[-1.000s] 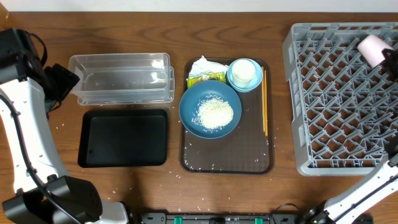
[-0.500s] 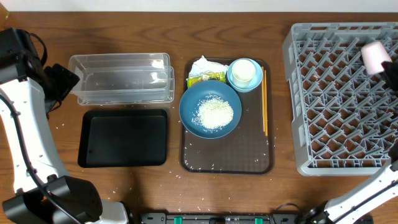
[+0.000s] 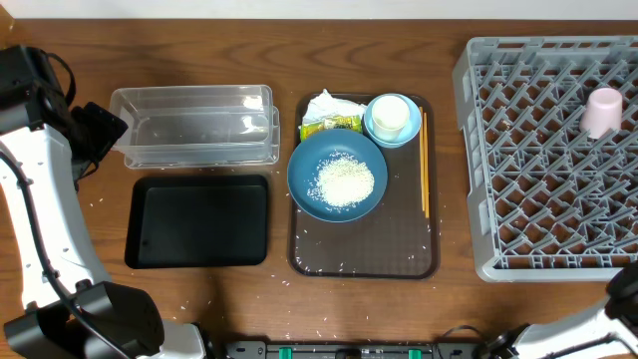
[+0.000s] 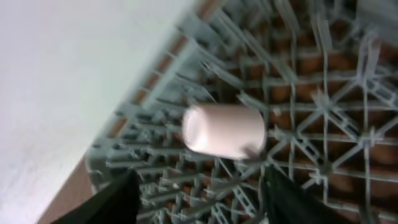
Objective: Sort waste into correct bins and load items into the dishwasher rack
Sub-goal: 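Open the right gripper and raise it off the pink cup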
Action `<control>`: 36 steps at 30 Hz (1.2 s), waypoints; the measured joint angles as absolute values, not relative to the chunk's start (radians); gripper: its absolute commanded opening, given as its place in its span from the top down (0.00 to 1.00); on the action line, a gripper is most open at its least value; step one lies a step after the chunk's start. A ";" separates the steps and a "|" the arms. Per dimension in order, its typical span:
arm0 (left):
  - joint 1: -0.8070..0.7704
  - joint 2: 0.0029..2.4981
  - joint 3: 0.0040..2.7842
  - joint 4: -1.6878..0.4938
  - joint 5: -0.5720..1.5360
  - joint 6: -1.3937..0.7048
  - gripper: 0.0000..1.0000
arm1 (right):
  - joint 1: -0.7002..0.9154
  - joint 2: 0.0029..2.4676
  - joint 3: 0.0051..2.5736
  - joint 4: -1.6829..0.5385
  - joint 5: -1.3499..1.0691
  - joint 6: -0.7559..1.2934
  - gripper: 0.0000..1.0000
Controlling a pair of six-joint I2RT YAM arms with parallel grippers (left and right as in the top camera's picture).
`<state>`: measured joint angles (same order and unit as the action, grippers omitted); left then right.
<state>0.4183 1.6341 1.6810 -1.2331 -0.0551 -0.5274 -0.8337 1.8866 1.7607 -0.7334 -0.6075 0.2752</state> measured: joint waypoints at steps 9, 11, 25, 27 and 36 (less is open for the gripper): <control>0.418 1.634 1.681 -1.233 -0.056 -0.527 0.02 | -0.637 1.877 1.766 -0.707 -0.403 0.280 0.99; 0.418 1.634 1.681 -1.233 -0.056 -0.527 0.02 | -0.583 1.907 1.766 -0.699 -0.316 0.280 0.99; 0.418 1.634 1.681 -1.233 -0.056 -0.527 0.02 | -0.527 2.107 1.765 -0.606 -0.137 0.277 0.99; 0.418 1.634 1.681 -1.233 -0.055 -0.527 0.02 | -0.527 2.108 1.765 -0.607 -0.136 0.273 0.99; 0.418 1.634 1.681 -1.233 -0.055 -0.527 0.02 | -0.534 2.092 1.777 -0.703 -0.023 0.295 0.99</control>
<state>0.4183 1.6341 1.6810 -1.2331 -0.0551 -0.5274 -0.5343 2.0918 1.7771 -0.7033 -0.0227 0.2955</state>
